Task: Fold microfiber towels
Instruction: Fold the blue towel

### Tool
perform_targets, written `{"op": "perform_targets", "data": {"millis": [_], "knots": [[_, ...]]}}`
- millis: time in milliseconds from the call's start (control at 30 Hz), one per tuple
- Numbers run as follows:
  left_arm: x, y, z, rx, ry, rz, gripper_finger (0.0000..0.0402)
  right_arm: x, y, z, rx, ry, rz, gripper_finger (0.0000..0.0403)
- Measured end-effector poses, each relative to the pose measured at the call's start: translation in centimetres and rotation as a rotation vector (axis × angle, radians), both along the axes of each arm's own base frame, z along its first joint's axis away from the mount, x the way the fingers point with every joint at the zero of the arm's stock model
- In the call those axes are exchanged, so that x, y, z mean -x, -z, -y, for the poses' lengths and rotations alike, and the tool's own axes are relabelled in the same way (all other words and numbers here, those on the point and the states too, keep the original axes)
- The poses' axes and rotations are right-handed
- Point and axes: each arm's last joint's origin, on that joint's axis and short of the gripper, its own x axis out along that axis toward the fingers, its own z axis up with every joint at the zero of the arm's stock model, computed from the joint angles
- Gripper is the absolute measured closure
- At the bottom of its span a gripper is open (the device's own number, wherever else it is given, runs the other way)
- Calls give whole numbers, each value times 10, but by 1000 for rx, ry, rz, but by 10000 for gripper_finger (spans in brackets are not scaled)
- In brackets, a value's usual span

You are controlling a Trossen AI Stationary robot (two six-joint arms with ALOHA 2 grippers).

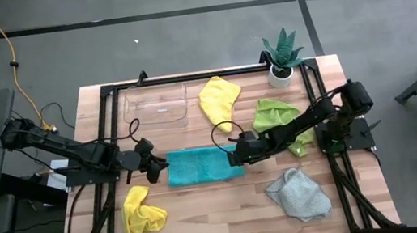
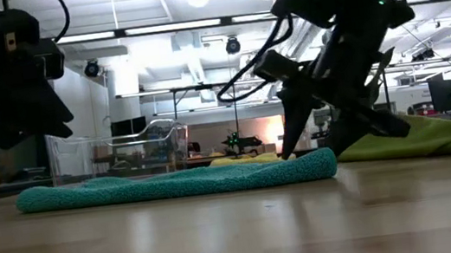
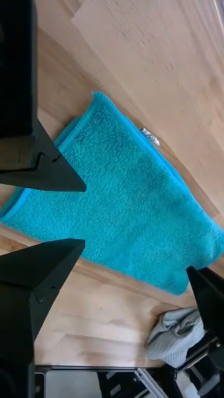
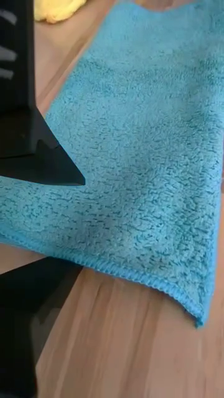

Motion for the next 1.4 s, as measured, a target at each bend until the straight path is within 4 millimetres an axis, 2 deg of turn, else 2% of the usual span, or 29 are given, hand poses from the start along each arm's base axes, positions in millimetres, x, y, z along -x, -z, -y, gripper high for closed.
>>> {"op": "perform_targets", "data": {"millis": [333, 433, 533, 733, 833, 1033, 1400], "knots": [[3, 4, 1, 11, 42, -55, 277, 0, -1, 0, 36, -59, -32, 221], [3, 4, 4, 8, 174, -69, 277, 3, -5, 1, 89, -163, -47, 221], [2, 2, 7, -27, 321, -55, 277, 11, -15, 2, 151, -264, -72, 221], [-3, -3, 8, -159, 453, 13, 277, 37, -46, 7, 260, -430, -145, 221], [-7, -4, 12, -219, 536, 31, 277, 45, -62, 8, 308, -481, -111, 221], [-20, 0, 27, -342, 707, -70, 277, 48, -82, 9, 361, -522, 2, 221], [-49, 21, 52, -516, 756, -318, 277, 48, -83, 10, 401, -496, 0, 221]]}}
